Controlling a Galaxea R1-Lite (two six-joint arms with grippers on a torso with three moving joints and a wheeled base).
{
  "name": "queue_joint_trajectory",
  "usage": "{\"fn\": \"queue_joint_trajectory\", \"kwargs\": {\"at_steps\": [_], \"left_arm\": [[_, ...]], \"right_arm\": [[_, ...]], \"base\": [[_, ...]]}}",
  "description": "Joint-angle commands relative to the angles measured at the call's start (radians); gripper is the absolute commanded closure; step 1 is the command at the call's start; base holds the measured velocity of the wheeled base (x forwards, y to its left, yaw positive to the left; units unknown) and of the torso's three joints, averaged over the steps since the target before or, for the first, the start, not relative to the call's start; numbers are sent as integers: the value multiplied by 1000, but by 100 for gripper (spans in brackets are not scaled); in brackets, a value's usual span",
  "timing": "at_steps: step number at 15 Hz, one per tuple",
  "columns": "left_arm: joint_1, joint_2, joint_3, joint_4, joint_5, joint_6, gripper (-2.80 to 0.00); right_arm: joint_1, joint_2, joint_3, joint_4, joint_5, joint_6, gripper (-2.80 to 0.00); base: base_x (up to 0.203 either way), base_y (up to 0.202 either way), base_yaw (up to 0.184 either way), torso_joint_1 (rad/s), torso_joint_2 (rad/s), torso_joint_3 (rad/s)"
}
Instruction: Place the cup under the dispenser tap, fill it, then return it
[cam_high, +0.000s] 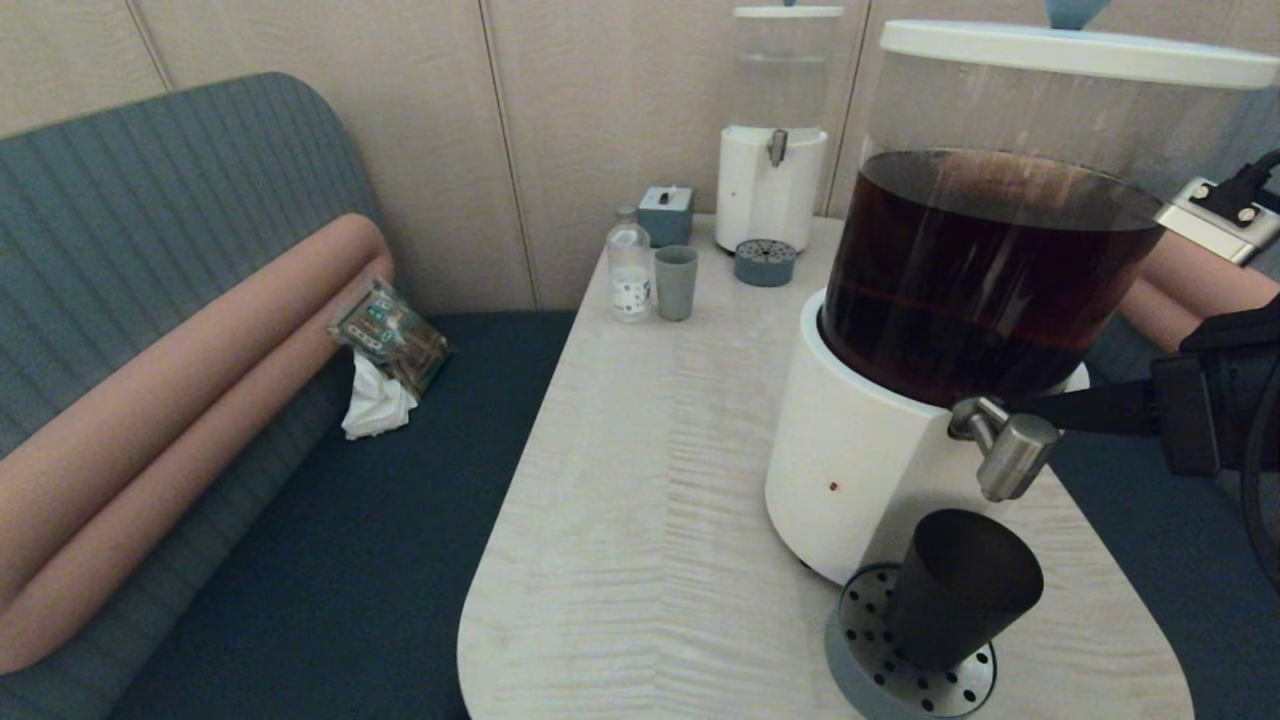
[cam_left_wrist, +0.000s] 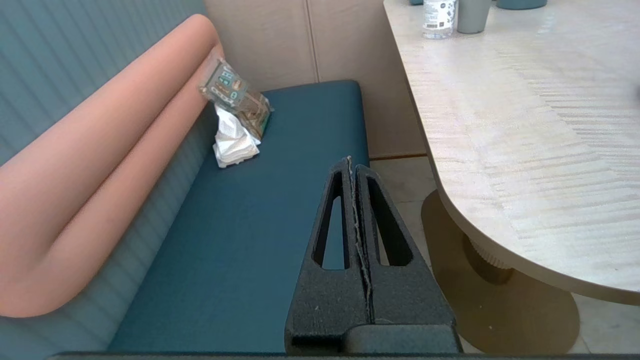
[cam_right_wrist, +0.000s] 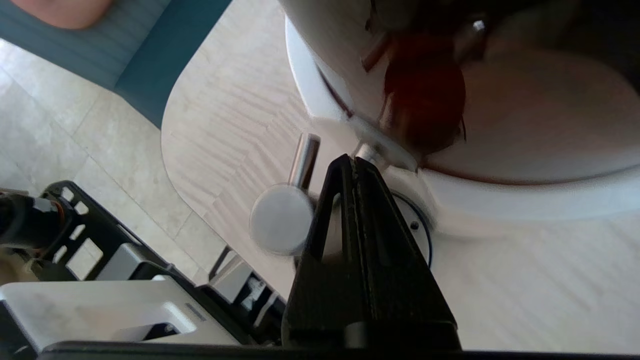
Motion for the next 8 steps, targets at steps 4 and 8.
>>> {"fn": "queue_joint_trajectory", "kwargs": {"at_steps": [4, 8], "left_arm": [[0, 1, 40, -1, 0, 1, 0], [0, 1, 40, -1, 0, 1, 0]], "right_arm": [[3, 47, 4, -50, 3, -31, 0], [17, 46, 0, -50, 5, -89, 0]], "base": [[0, 0, 0, 0, 0, 0], [0, 0, 0, 0, 0, 0]]}}
